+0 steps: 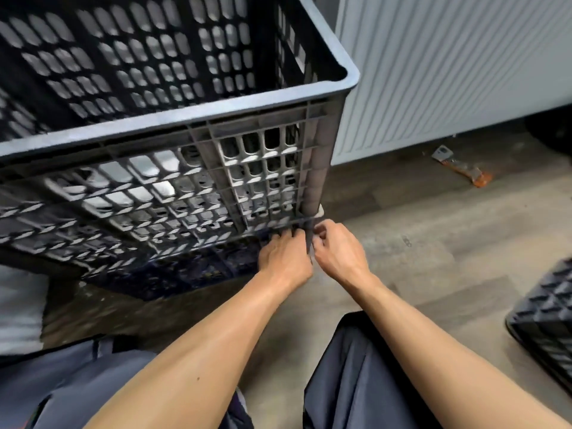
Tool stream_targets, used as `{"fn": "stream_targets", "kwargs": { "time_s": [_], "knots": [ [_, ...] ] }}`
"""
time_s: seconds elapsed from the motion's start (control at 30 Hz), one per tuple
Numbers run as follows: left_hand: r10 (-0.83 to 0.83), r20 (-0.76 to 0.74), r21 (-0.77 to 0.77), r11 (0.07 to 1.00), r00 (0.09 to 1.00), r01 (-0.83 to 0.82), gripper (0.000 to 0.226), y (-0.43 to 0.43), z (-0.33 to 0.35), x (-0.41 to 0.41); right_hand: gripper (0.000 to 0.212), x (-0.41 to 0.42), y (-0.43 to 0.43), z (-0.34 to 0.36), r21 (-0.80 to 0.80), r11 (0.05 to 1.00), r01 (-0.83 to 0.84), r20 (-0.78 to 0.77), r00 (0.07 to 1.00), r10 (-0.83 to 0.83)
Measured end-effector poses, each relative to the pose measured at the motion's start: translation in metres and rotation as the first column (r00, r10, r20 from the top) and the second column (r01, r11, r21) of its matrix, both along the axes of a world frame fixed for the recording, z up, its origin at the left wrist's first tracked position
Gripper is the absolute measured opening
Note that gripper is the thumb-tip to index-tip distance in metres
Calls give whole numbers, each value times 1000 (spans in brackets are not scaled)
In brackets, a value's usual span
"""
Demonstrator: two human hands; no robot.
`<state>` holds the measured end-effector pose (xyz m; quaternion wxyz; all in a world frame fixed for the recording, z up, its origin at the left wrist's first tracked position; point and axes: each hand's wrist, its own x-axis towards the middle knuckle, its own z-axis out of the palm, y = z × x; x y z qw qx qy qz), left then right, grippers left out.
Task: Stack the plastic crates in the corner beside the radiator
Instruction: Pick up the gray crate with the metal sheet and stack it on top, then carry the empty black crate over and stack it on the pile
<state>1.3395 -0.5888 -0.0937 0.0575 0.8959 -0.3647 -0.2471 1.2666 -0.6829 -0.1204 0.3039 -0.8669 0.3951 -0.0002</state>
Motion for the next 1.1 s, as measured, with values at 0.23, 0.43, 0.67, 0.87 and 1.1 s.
{"fn": "stream_targets", "kwargs": {
  "time_s": [0.23,0.43,0.67,0.87,1.1],
  "knots": [
    [50,-122,-43,998,991,-56,53,21,23,-54,33,-80,27,35,104,990,93,-143,987,-77],
    [49,-205,-32,998,977,-57,56,45,91,-113,38,-172,41,111,179,965,191,-283,949,-135],
    [-129,-246,-4,991,961,132,56,17,191,-189,40,-254,31,221,203,932,300,-311,922,-229],
    [-301,-228,7,951,926,310,55,-17,249,-255,41,-340,1,285,212,875,436,-346,871,-350],
    [-424,-224,32,897,878,441,54,-68,278,-350,42,-442,-39,316,233,800,553,-380,809,-449]
  ]
}}
